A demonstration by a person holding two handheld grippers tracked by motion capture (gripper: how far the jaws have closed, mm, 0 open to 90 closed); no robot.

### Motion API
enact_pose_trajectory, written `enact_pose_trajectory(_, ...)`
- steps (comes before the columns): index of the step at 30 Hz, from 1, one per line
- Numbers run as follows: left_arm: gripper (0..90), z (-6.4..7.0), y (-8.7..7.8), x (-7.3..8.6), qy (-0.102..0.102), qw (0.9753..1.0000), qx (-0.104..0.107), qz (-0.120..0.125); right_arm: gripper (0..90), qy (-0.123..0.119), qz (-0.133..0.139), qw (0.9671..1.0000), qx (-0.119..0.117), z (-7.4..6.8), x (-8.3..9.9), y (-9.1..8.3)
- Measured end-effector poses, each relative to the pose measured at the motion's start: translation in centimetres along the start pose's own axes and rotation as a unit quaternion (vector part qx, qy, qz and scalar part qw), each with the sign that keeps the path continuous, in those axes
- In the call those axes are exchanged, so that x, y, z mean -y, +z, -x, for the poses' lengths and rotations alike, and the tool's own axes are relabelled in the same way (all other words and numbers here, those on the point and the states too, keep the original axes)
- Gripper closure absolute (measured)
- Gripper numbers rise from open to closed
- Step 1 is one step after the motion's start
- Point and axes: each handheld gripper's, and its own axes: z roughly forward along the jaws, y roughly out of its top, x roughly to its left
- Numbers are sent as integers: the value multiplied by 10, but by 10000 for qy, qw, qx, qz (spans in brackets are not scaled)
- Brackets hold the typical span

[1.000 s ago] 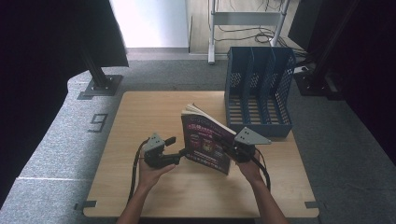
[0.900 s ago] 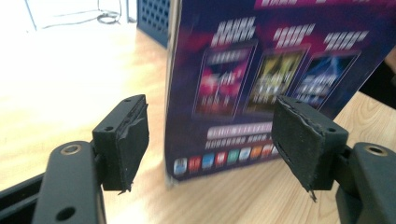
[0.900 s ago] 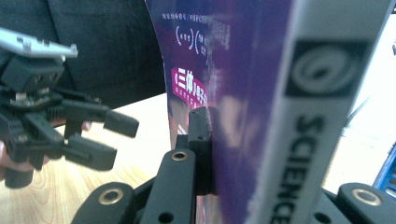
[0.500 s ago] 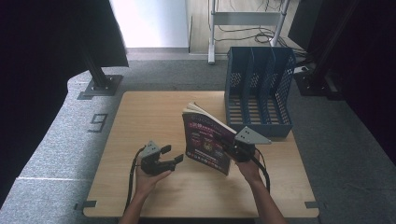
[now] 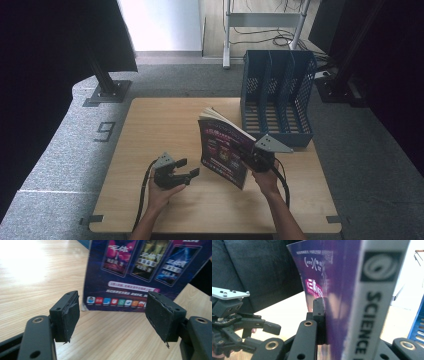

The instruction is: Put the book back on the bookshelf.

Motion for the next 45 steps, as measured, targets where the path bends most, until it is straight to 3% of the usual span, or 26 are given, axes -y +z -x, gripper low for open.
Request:
enact_pose_trajectory(12,286,1,0,0,42,9999,-106,-60,815,244,49,9996,94,4,1,-1)
enact_pose_trajectory(26,290,-3,-1,0,-1,9996,-240,-157,815,213,187,9994,221,1,-5,-8)
enact_pose_trajectory(33,292,-6,-2,0,-96,9994,-273,-207,815,208,360,9988,276,0,-10,-15)
enact_pose_trajectory(45,292,-7,-2,0,-86,9990,-319,-312,816,194,616,9968,472,5,-21,-31)
